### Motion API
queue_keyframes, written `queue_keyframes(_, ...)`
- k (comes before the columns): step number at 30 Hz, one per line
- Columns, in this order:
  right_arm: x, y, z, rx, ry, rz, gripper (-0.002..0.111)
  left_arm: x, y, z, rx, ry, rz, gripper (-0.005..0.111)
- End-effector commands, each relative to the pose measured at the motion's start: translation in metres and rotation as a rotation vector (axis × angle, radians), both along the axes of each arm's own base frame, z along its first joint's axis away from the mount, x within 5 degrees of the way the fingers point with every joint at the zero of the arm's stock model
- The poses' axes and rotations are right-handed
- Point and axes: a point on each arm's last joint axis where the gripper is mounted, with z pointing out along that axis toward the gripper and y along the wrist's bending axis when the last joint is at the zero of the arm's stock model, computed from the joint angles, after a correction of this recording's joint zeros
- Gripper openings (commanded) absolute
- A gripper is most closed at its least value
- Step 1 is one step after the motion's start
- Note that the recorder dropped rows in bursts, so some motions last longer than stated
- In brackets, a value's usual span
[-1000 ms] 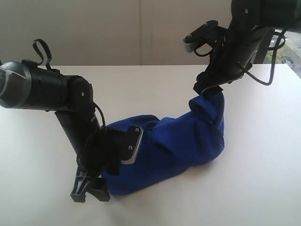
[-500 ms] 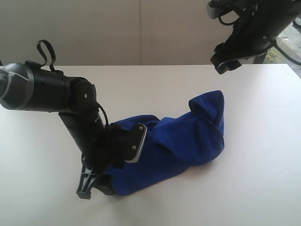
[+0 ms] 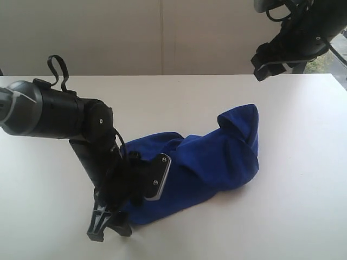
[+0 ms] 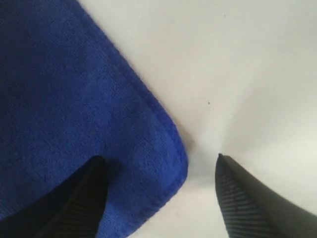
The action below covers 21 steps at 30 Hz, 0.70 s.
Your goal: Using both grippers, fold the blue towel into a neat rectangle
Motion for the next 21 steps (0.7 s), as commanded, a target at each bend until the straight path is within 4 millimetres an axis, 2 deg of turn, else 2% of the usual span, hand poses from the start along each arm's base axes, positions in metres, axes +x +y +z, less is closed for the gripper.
queue_keyframes(1,-0.003,-0.002,0.003,-0.002,-0.002,0.008,0.068,-0.005,-0.011,-0.005,-0.042,-0.066,0.002,0.067)
queue_keyframes(6,-0.003,-0.002,0.003,0.004,0.000,0.008,0.068,-0.003,-0.011,-0.004,-0.041,-0.094,-0.007,0.064)
queue_keyframes(14,-0.003,-0.002,0.003,0.000,0.000,0.014,0.068,-0.010,-0.002,-0.012,0.029,-0.055,-0.054,0.038)
queue_keyframes(17,-0.003,-0.002,0.003,0.000,0.002,0.014,0.068,-0.013,0.002,-0.015,0.061,-0.039,-0.075,0.023)
queue_keyframes(20,-0.003,-0.002,0.002,-0.006,0.003,0.024,0.068,-0.014,0.002,-0.013,0.062,-0.038,-0.077,0.000)
queue_keyframes(21,-0.003,-0.002,0.002,-0.011,0.007,0.034,0.068,-0.013,0.002,-0.011,0.057,-0.044,-0.073,0.000)
